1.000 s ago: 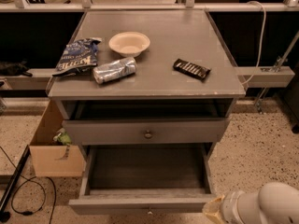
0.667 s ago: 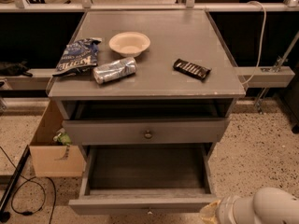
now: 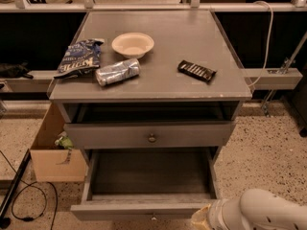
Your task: Close middle drawer
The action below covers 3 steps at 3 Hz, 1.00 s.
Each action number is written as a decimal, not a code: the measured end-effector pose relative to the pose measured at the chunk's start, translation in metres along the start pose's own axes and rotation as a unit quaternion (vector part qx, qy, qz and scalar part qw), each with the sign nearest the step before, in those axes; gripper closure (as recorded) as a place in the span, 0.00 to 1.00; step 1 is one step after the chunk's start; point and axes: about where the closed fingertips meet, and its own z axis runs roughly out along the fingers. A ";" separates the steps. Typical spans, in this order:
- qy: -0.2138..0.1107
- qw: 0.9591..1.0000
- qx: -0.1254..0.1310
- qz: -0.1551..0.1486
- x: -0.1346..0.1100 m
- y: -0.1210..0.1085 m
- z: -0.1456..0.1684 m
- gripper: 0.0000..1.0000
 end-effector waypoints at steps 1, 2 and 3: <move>0.007 1.000 -0.010 0.007 0.007 0.001 0.021 1.00; 0.013 1.000 -0.020 0.016 0.015 0.002 0.043 1.00; 0.022 0.999 -0.022 0.022 0.018 -0.006 0.059 1.00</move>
Offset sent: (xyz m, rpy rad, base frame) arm -0.0014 0.0182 -0.0694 0.0090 0.0887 -0.0097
